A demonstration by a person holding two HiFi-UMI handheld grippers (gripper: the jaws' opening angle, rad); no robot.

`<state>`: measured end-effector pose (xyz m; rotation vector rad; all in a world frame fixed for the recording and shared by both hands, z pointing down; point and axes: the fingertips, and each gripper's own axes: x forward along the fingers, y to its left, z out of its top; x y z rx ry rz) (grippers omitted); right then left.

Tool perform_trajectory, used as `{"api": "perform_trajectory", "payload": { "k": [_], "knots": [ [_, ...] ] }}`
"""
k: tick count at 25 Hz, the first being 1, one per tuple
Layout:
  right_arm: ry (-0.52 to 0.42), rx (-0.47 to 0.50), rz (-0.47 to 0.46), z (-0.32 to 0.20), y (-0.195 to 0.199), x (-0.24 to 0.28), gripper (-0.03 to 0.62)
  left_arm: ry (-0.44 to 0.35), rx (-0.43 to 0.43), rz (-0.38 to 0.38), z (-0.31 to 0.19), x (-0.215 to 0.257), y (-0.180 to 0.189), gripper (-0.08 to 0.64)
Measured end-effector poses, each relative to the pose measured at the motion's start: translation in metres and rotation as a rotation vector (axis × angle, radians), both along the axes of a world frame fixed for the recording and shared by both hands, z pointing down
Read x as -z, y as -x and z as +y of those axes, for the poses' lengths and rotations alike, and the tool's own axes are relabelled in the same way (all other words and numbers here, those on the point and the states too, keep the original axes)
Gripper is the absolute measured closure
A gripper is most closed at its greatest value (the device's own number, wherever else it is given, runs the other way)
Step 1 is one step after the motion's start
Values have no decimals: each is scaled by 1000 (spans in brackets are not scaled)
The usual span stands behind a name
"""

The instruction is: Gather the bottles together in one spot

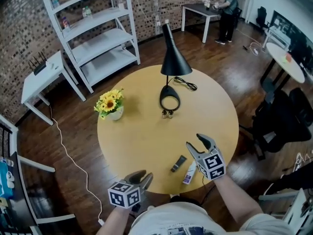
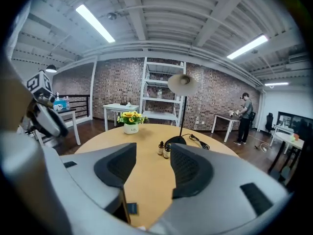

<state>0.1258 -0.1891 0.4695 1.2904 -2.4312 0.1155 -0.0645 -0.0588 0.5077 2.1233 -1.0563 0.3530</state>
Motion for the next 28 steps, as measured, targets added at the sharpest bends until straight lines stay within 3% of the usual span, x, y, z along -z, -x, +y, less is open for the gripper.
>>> {"api": "perform_trajectory", "payload": {
  "k": [6,16,21,28],
  "knots": [
    [-25,-84,-36,121,5,37,348,-71,-85,2,33,16,12,426],
    [88,-211,-92,300,24,17,348,-91,-170,8,130,18,30,426],
    [127,-217,-93,334,41,14,348,-59,-201,1,165,13,40,426],
    [125,-195,-104,333,47,9,348,-48,-232,-52,182,0,39,426]
  ]
}}
